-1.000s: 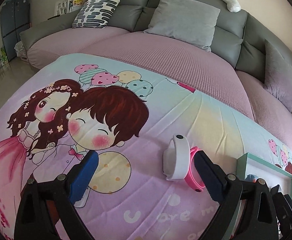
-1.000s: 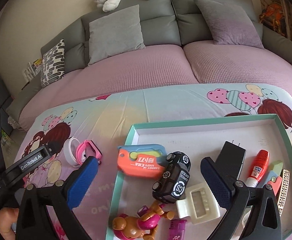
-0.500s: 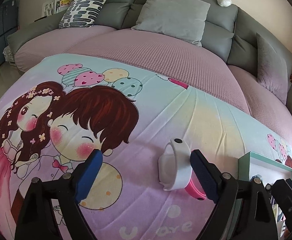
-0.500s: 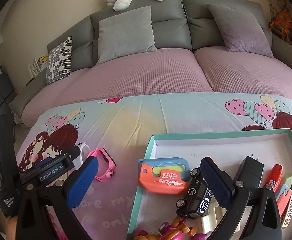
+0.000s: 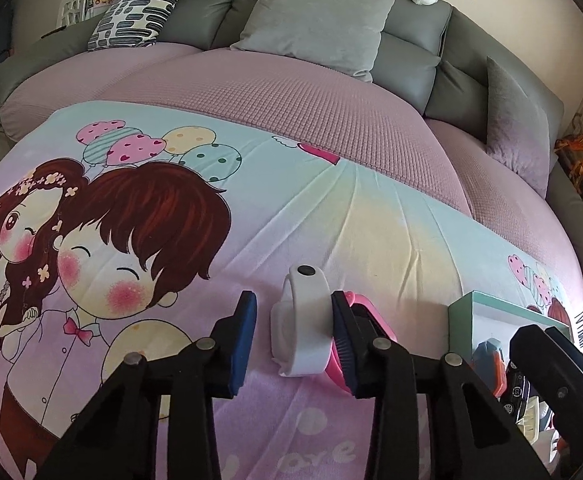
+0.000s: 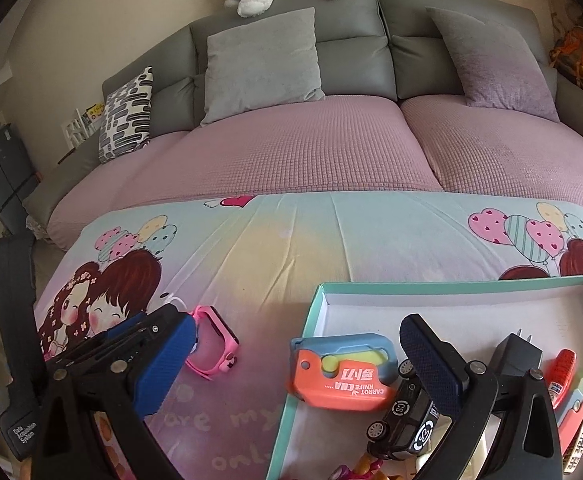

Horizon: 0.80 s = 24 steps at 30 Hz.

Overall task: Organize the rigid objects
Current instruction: 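Close the left tool on the white watch band, then grasp the pink watch with the right tool while the left tool holds the white watch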

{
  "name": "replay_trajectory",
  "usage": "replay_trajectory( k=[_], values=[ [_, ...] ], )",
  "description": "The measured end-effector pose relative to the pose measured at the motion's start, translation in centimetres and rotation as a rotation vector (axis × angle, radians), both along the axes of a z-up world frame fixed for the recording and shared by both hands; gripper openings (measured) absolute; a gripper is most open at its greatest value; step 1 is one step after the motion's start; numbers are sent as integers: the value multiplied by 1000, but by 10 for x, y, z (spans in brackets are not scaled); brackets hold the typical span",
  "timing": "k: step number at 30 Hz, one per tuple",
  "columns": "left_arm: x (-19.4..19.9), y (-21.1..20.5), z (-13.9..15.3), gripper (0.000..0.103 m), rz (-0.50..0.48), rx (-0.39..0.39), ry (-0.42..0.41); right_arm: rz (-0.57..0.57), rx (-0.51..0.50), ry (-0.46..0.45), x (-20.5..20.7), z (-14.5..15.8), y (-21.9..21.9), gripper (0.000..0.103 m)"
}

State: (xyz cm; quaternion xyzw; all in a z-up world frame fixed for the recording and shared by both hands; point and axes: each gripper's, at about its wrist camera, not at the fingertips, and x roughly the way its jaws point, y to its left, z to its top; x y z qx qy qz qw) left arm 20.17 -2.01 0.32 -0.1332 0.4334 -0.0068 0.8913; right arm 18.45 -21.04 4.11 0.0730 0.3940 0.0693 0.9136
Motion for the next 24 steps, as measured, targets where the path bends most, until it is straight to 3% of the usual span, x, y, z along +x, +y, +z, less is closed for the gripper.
replay_trajectory(
  k=[3,5,17,24],
  values=[
    [-1,-1,1,22,-16,-22,-7,32,-2,2,6,2,5,103],
    [-1,-2,1,20,-26,-30,-6,48,-14,0,9,4,9,103],
    [-9,22,6,19,44,-50,-1,120,-44,26,22,2,30,102],
    [-13,43,6,19,102,-56,18,177,-73,43,24,-3,51,94]
  ],
)
